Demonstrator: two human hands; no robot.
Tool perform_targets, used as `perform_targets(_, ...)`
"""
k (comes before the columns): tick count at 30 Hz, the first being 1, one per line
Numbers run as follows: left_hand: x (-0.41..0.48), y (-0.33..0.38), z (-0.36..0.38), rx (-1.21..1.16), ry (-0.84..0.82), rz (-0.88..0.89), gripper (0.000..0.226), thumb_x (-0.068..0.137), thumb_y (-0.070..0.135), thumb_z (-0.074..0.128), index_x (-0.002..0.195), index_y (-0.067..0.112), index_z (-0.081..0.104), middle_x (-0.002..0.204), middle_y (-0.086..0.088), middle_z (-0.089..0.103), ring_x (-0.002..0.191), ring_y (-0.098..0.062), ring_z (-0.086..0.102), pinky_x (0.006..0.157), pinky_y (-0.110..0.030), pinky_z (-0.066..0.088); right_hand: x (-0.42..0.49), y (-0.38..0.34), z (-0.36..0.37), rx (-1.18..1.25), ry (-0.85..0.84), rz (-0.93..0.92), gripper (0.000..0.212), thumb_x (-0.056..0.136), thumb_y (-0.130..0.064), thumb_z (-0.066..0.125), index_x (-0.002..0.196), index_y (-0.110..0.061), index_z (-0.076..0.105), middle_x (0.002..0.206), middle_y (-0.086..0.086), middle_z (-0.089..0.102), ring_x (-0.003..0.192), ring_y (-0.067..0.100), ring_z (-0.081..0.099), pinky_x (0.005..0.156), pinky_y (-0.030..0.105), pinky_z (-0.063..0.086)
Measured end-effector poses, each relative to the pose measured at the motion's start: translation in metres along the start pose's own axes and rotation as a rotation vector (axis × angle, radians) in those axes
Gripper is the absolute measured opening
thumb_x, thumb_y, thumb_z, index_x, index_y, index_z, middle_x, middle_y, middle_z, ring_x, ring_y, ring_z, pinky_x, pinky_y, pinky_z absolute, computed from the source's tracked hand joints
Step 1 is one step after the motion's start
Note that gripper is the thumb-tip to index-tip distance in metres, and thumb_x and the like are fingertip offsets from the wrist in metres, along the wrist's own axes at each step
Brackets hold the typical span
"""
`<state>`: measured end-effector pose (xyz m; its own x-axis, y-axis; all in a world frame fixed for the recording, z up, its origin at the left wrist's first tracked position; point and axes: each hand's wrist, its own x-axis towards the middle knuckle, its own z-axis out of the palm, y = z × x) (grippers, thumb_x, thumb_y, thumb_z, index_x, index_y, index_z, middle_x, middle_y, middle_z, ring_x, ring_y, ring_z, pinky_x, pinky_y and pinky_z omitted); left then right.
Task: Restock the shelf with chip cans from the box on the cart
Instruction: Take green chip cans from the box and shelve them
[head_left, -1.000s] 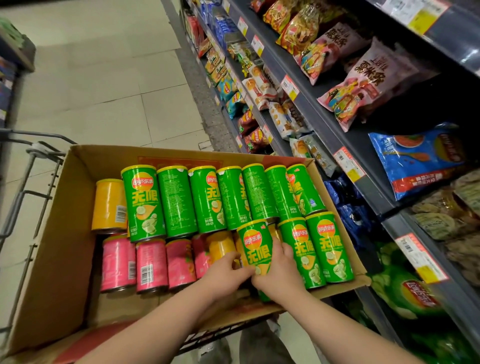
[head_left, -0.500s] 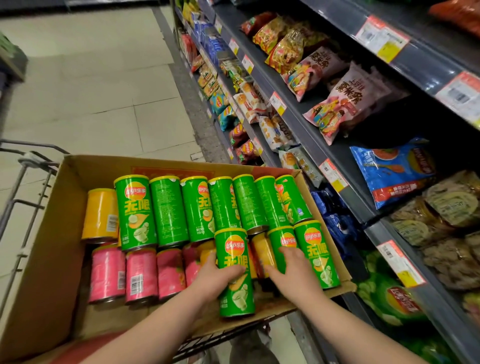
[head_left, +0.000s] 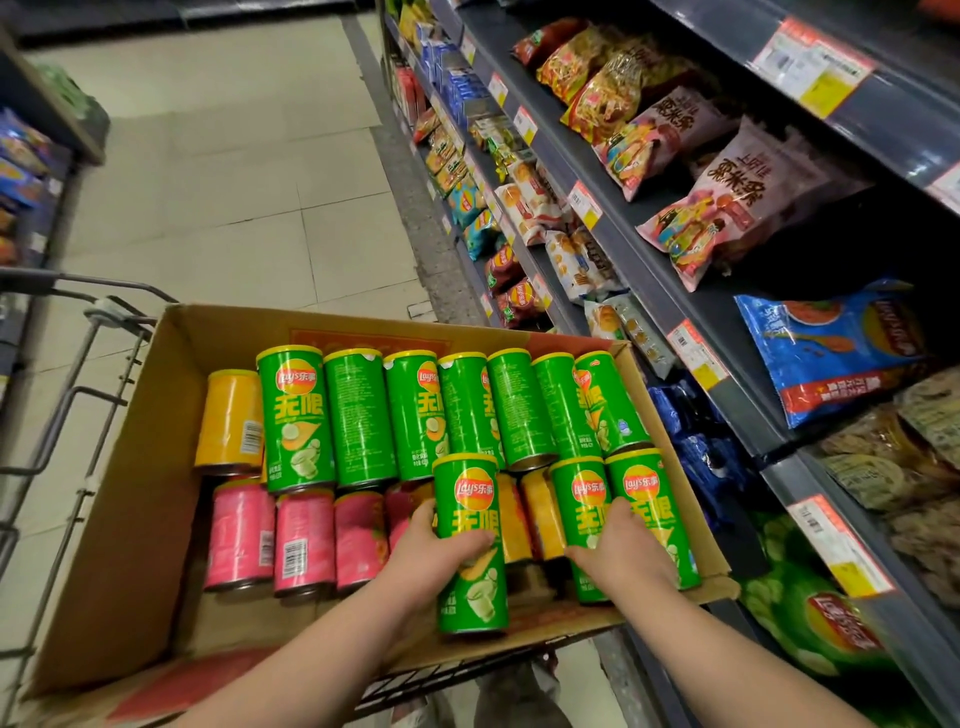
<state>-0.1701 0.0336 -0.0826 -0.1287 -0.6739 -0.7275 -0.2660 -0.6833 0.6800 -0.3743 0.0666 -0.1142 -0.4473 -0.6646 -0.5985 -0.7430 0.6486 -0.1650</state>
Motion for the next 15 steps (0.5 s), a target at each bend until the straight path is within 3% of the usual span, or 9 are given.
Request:
perform_targets(4, 0.000, -0.001, -0.002, -0.032, -0.002, 0.008, 0.053, 0.079, 0.010, 0.073, 0.122, 0.017, 0.042, 0.101, -0.003, 0.065, 0.084, -0.016, 0.065, 0.063, -0.024, 0.050, 0.000, -0.005, 0.003, 0.108, -0.015, 0.008, 0.082, 0.076, -0.044, 0.073, 0.134, -0.010, 0.025, 0.130, 0.011, 0.046, 0.112, 0.030, 0.055, 0.080, 0.035, 0.046)
perform_targets(7, -0.001, 0.000, -0.005, -0.014, 0.019, 0.032, 0.052, 0.078, 0.014, 0.075, 0.117, 0.022, 0.042, 0.100, -0.001, 0.064, 0.086, -0.016, 0.065, 0.066, -0.025, 0.049, -0.004, -0.007, 0.001, 0.184, -0.004, 0.018, 0.091, 0.076, -0.043, 0.071, 0.143, -0.008, 0.021, 0.137, 0.013, 0.037, 0.118, 0.030, 0.050, 0.081, 0.032, 0.044)
perform_targets(15, -0.013, 0.010, -0.009, 0.002, -0.028, 0.111, 0.065, 0.074, 0.021, 0.080, 0.127, 0.017, 0.043, 0.097, 0.002, 0.064, 0.083, -0.013, 0.064, 0.063, -0.022, 0.048, -0.028, -0.018, -0.016, 0.381, -0.016, 0.056, 0.088, 0.071, -0.043, 0.067, 0.143, -0.011, 0.029, 0.140, 0.013, 0.040, 0.122, 0.031, 0.047, 0.098, 0.042, 0.045)
